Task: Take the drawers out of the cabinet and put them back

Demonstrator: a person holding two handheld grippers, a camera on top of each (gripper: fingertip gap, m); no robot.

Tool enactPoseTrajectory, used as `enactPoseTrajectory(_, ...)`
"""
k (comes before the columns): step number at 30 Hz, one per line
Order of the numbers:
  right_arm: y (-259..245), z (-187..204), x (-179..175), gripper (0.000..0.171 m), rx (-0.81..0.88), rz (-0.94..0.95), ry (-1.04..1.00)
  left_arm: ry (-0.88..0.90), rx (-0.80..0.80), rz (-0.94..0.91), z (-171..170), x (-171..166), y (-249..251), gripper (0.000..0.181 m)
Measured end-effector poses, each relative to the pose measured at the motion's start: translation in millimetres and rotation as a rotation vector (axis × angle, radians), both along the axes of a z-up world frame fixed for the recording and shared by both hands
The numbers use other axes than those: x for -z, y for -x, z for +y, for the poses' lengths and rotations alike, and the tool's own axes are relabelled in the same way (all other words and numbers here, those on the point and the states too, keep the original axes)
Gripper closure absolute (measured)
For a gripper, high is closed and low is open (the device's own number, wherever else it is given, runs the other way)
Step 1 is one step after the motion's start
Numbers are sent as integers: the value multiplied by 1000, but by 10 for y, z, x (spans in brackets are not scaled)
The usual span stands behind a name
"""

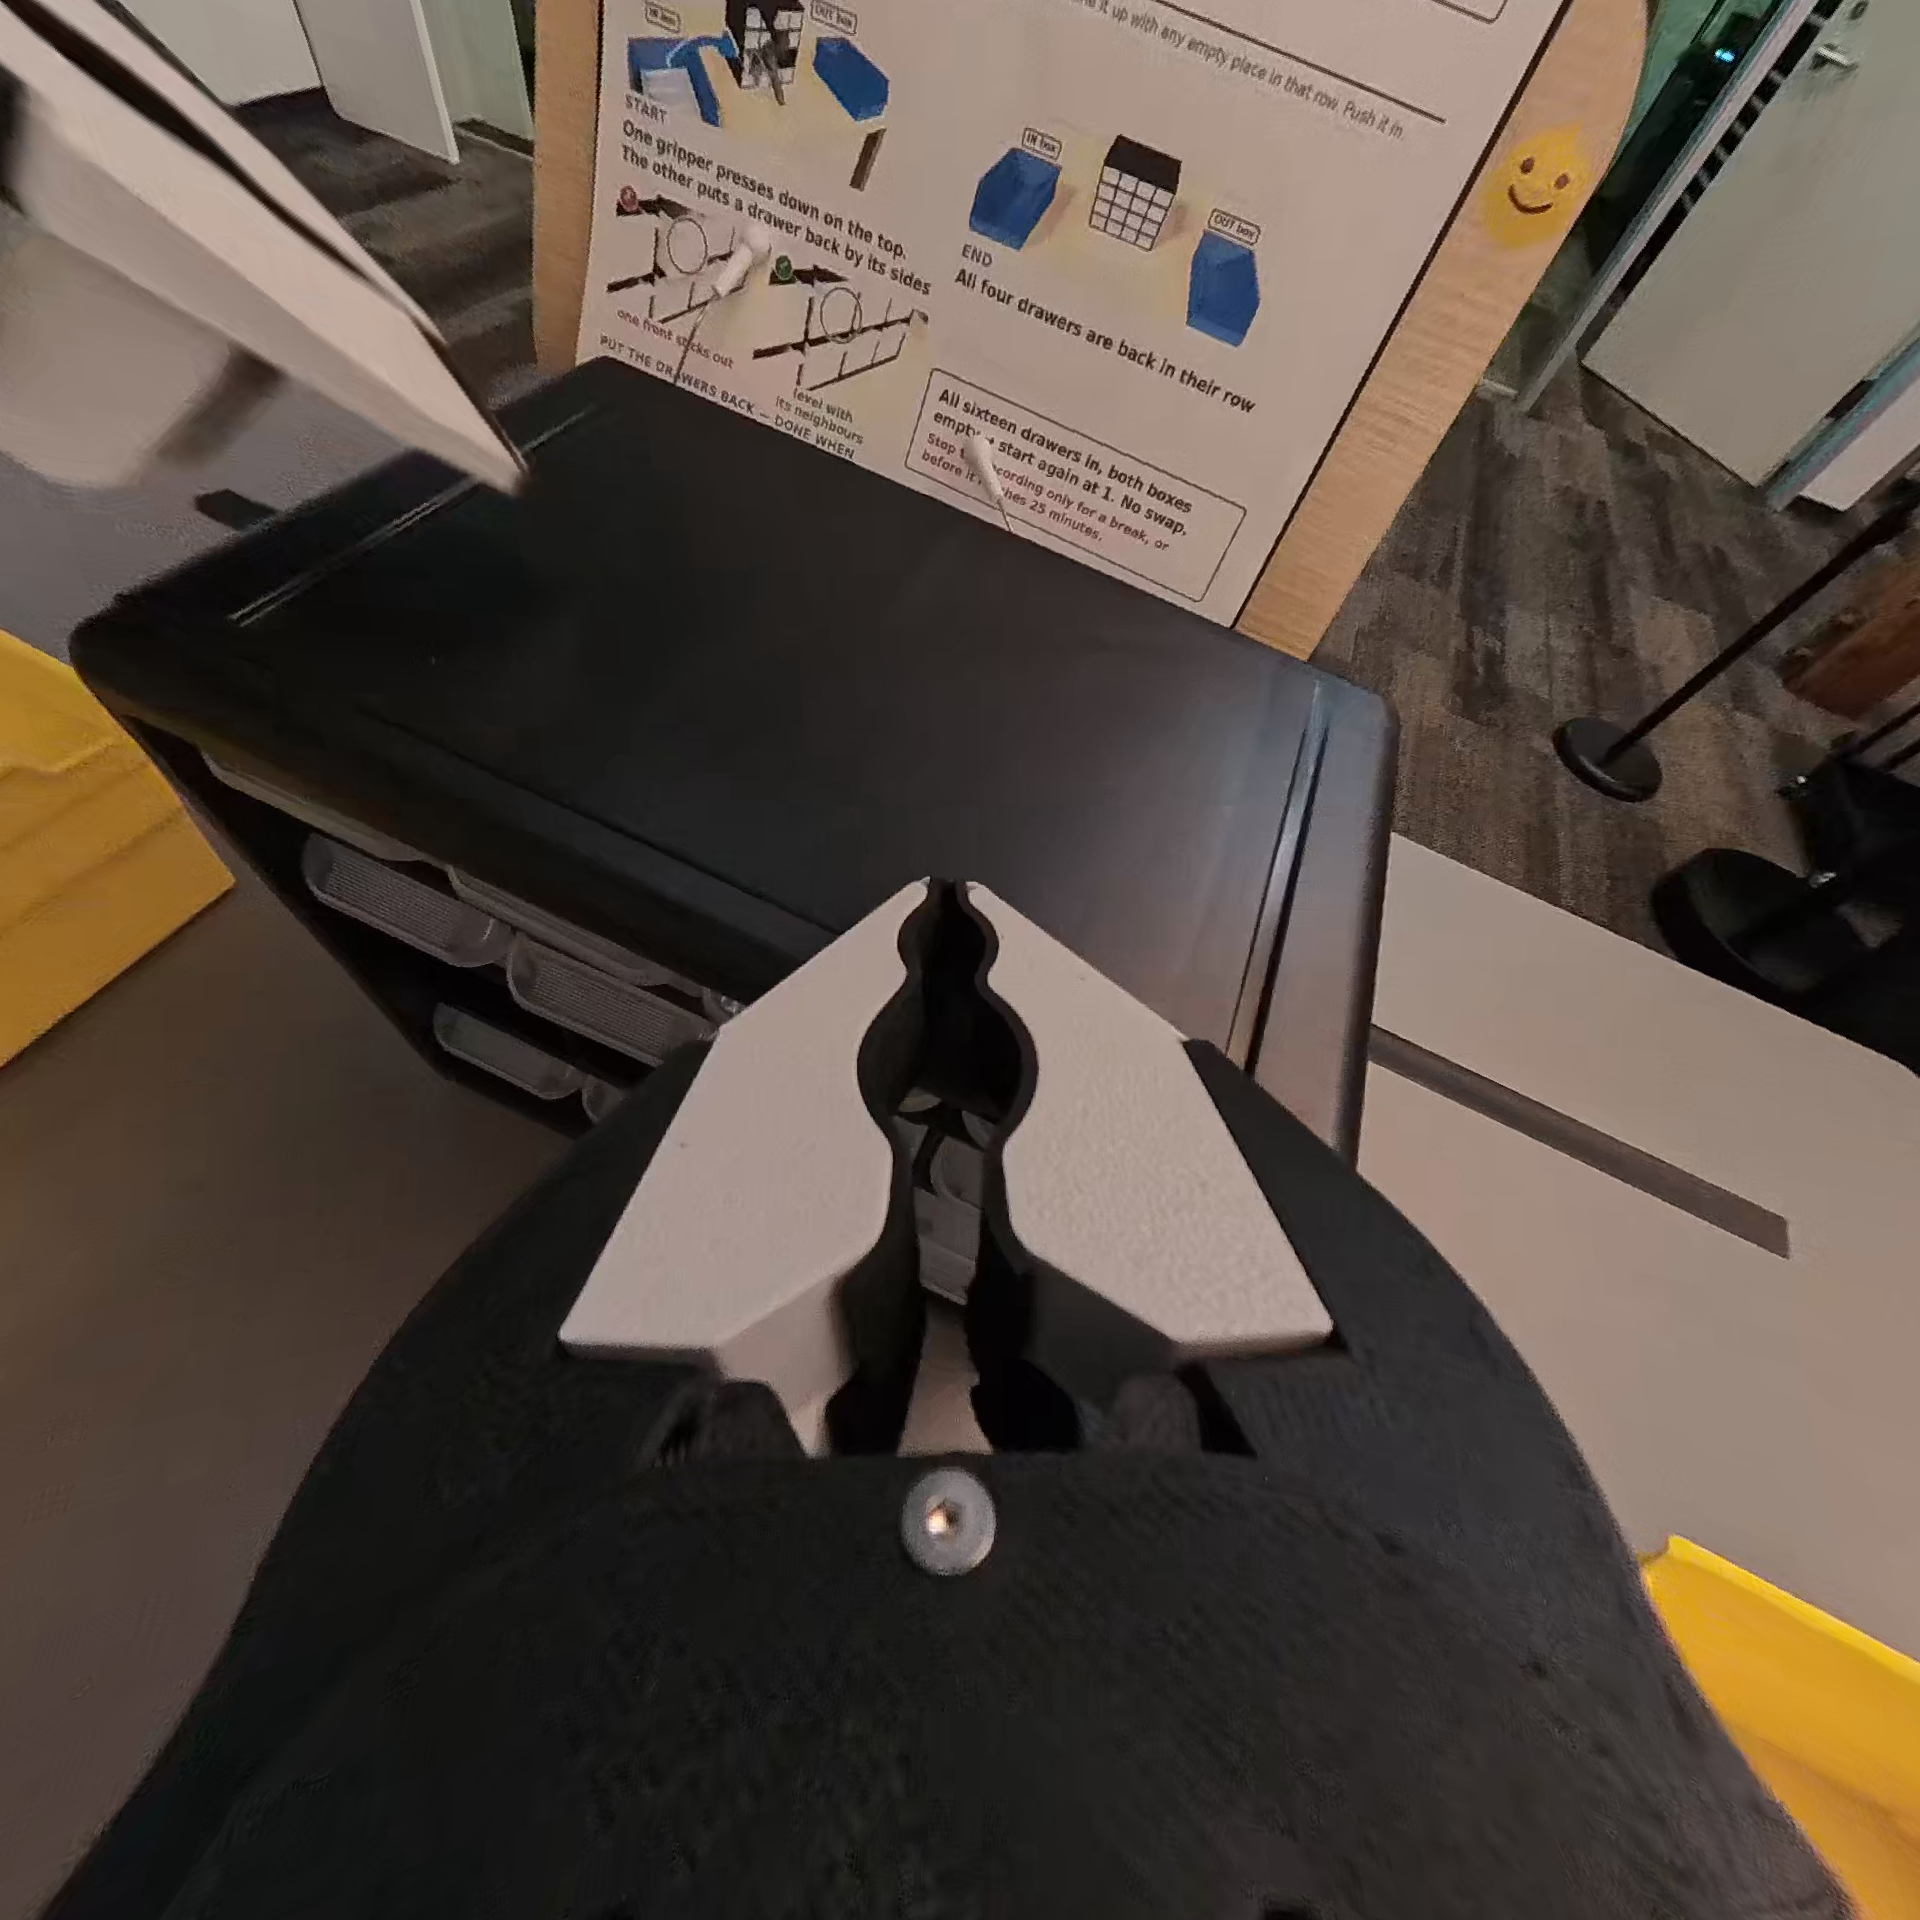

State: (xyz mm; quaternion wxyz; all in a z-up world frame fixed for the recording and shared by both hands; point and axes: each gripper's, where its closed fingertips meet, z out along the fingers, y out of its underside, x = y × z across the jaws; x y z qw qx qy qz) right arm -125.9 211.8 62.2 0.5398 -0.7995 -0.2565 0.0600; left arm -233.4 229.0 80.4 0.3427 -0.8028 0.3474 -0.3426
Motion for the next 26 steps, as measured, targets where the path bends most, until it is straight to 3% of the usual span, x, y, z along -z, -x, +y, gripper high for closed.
enactPoseTrajectory(1, 0, -4, 2, 171, -3, 12, -2, -28, -3, -72, -59, -165, 31, 181)
enactPoseTrajectory(3, -2, -6, 3, 171, -22, 31, -4, -90, -11, -172, -280, -487, 193, 181)
enactPoseTrajectory(5, -2, -6, 3, 171, -38, 58, 8, -167, -39, -131, -583, -599, 471, 180)
enactPoseTrajectory(8, -2, -6, 3, 171, -49, 66, 21, -251, -156, 119, -988, -343, 1063, 123)
enactPoseTrajectory(9, -2, -5, 3, 171, -50, 65, 26, -258, -172, 207, -1141, -198, 1262, 121)
enactPoseTrajectory(12, -1, -4, 2, 171, -58, 69, 39, -228, -184, 467, -1553, 367, 1833, 130)
enactPoseTrajectory(16, -2, -6, 2, 171, -69, 78, 40, -102, -152, 694, -1854, 1138, 2283, 125)
enactPoseTrajectory(20, -2, -6, 1, 171, -65, 74, 29, -2, -112, 831, -1828, 1749, 2443, 121)
enactPoseTrajectory(26, -1, -5, -1, 171, -49, 34, 2, 86, -85, 937, -1716, 2149, 2593, 137)
